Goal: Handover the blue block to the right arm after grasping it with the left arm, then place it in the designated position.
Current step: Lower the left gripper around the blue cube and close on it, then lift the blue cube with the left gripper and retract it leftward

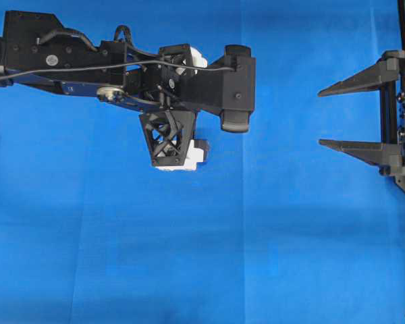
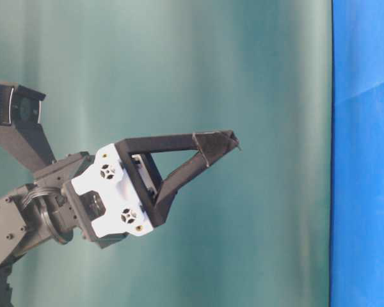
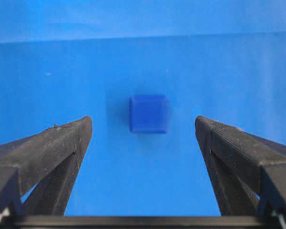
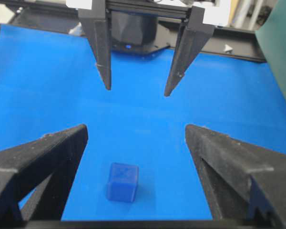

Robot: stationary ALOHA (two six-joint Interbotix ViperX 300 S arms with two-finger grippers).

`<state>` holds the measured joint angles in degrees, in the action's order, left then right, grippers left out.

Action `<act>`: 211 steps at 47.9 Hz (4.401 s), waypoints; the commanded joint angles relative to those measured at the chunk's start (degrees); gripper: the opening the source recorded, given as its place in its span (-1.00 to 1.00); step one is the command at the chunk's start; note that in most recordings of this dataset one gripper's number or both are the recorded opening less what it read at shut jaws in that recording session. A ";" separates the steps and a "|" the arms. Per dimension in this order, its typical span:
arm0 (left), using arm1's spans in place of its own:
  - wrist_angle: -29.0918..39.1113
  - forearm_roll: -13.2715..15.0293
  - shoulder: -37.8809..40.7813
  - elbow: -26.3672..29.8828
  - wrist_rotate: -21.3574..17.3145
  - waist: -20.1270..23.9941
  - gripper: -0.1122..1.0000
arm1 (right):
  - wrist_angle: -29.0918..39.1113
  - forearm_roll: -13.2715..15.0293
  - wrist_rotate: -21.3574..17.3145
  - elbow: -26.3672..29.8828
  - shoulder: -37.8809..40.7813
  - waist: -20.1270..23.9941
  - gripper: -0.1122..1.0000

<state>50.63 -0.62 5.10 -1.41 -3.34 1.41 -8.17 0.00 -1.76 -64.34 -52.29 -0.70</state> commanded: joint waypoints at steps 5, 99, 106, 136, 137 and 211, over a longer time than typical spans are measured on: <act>-1.23 -0.18 -0.88 -0.53 0.18 -0.09 0.87 | 0.00 -0.18 -0.09 1.49 0.53 -0.09 0.94; -27.86 -0.18 13.62 -15.47 2.81 0.88 0.84 | -0.62 -0.18 -0.09 1.14 3.34 -0.09 0.94; -28.04 -0.44 13.71 -15.64 1.76 0.00 0.36 | -0.62 -0.18 -0.09 1.14 3.34 -0.09 0.94; -25.31 -0.35 12.74 -15.56 1.05 -0.18 0.08 | -0.62 -0.18 -0.09 1.23 3.34 -0.09 0.94; -24.61 -0.35 12.39 -15.47 1.05 -0.18 0.08 | -0.62 -0.18 -0.09 1.23 3.34 -0.09 0.94; 2.81 -0.44 -6.06 -0.26 3.69 -1.85 0.08 | -0.26 -0.18 -0.18 1.58 3.34 -0.09 0.94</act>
<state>53.79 -0.97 1.05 -2.64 0.26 -0.26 -8.26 0.00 -1.85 -64.42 -49.13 -0.70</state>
